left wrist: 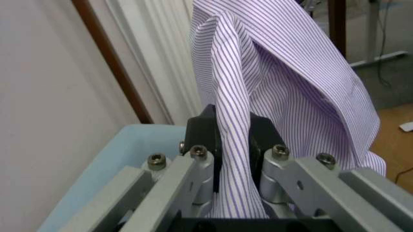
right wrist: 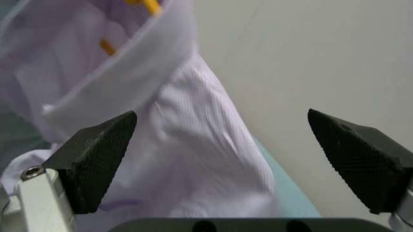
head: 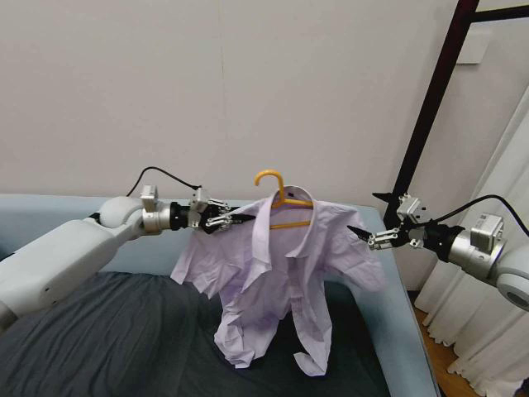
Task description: Pick up the clothes from the sofa and hang them on the clothes hanger.
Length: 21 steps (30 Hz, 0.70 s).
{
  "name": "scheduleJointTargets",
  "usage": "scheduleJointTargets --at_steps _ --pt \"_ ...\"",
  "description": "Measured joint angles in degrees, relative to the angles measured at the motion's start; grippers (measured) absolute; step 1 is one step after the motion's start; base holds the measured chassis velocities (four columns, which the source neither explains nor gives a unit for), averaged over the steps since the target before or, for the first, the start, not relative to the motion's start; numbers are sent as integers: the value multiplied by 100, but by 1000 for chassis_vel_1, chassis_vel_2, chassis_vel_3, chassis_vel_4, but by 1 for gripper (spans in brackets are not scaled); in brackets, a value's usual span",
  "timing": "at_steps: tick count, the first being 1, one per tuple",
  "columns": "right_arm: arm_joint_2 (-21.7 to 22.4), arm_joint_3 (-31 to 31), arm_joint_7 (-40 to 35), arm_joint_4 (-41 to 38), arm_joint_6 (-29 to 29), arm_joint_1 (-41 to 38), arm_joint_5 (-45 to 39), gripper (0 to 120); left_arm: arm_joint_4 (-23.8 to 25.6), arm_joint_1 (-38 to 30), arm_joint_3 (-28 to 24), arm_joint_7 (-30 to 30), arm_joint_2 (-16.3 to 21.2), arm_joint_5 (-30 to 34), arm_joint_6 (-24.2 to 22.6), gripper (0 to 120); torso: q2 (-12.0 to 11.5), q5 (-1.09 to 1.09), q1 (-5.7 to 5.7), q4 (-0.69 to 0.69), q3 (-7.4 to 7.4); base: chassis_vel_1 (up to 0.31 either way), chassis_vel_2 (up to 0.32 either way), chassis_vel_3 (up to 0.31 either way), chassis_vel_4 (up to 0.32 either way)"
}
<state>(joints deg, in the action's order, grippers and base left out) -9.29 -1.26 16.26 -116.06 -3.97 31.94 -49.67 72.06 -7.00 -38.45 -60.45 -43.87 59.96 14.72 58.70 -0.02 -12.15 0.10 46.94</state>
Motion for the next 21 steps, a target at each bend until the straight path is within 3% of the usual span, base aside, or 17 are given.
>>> scheduleJointTargets --at_steps 5,21 --pt "263 22 338 -66 -125 -6 132 100 -75 -143 -261 -68 -293 -36 42 8 0 2 0 1 0 0 0 0 0" --pt "317 -71 874 44 -444 41 262 99 222 -66 -411 -79 -353 -50 20 8 0 2 0 0 0 0 0 0 0"
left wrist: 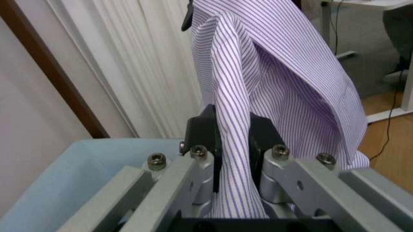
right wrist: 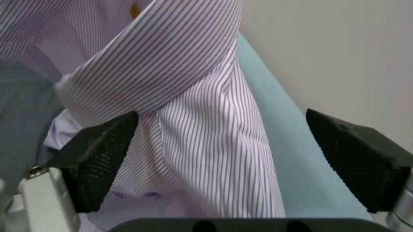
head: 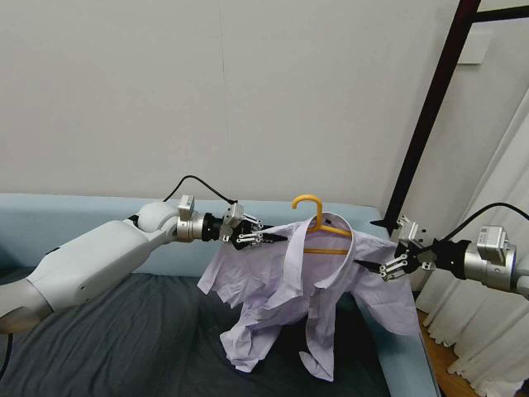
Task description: Pick up the clothes from the sofa and hang them on the clothes hanger.
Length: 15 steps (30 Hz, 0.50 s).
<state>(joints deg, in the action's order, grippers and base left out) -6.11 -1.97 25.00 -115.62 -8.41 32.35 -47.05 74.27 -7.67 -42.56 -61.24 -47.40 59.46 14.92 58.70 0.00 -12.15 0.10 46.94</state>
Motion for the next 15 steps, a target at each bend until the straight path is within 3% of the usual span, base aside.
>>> scheduleJointTargets --at_steps 5,9,11,12,15 --pt "-4 -45 198 -29 -62 15 14 75 127 -30 -144 1 -14 -96 0 8 0 0 0 -1 0 0 0 0 0" --pt "-42 -69 233 -86 -104 17 -61 62 124 -40 -194 15 -66 -130 0 8 0 0 0 -1 0 0 0 0 0" --pt "-44 -70 235 -87 -106 17 -61 62 123 -42 -197 16 -70 -131 0 8 0 0 0 -1 0 0 0 0 0" --pt "-71 -115 271 -99 -124 14 -70 52 123 -65 -229 33 -99 -140 1 8 0 0 0 -1 0 0 0 0 0" --pt "-112 -184 323 -94 -148 13 -71 38 133 -85 -244 74 -143 -148 6 8 0 0 0 -1 0 0 0 0 0"
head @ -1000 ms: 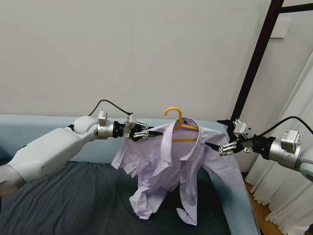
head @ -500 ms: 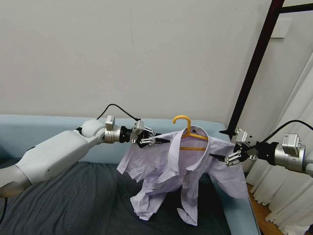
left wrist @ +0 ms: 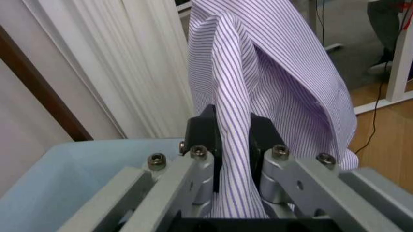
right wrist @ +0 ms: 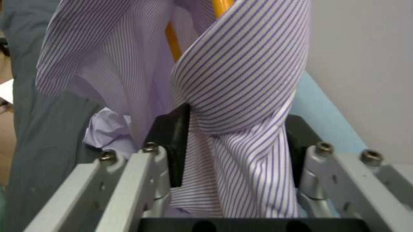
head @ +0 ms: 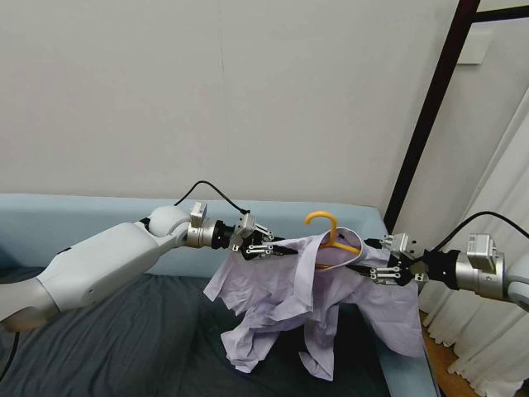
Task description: Pick up the clothes from the sofa and hang them on the clothes hanger.
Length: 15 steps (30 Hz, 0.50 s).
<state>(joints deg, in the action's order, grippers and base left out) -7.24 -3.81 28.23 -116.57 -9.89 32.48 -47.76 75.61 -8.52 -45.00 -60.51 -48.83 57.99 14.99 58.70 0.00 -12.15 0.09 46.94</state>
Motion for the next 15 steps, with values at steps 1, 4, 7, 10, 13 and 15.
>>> scheduleJointTargets --at_steps 1,4,7,10,13,15 --pt "0 0 0 0 0 0 0 38 0 0 0 0 0 0 0 8 0 0 0 0 0 0 0 0 0" --pt "-35 -59 34 47 -26 0 0 26 25 0 -18 8 -17 -6 13 8 0 0 0 0 0 0 0 0 0" --pt "-61 -81 40 75 -31 0 0 18 29 0 -24 8 -23 -30 28 8 0 0 0 0 0 0 0 0 0" --pt "-96 -95 39 74 -38 0 -48 4 -10 2 -24 -5 -29 -84 73 8 0 0 0 0 0 0 0 0 0" --pt "-118 -97 23 59 -43 -3 -84 3 -46 15 -26 -14 -31 -109 107 8 0 0 0 0 0 0 0 0 0" --pt "-148 -103 3 66 -45 -6 -88 3 -79 27 -27 -8 -45 -151 136 8 0 1 0 -1 0 0 0 0 0"
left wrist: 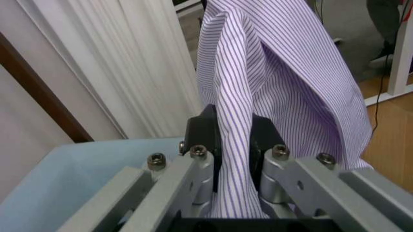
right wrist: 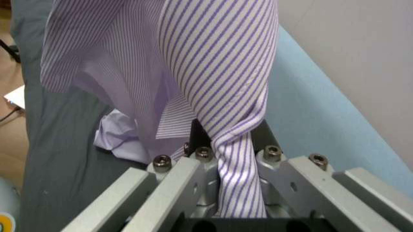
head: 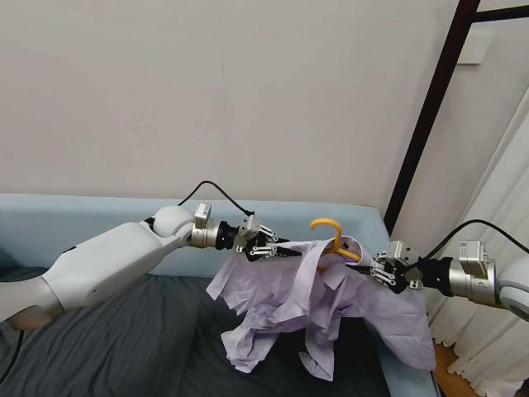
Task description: Pick up the clothes from the sofa and hang them on the clothes hanger.
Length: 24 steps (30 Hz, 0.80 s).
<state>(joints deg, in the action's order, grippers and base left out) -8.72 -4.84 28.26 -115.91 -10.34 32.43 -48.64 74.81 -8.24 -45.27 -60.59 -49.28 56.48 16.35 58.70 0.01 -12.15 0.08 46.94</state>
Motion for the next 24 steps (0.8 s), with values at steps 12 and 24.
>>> scheduleJointTargets --at_steps 12,24 --pt "-30 -90 50 108 289 15 179 3 -171 105 65 189 -112 -357 186 28 0 0 0 0 0 0 0 0 0" --pt "-100 -116 89 151 287 24 120 3 -300 -109 167 293 -70 -312 276 67 0 0 0 0 0 0 0 0 0"
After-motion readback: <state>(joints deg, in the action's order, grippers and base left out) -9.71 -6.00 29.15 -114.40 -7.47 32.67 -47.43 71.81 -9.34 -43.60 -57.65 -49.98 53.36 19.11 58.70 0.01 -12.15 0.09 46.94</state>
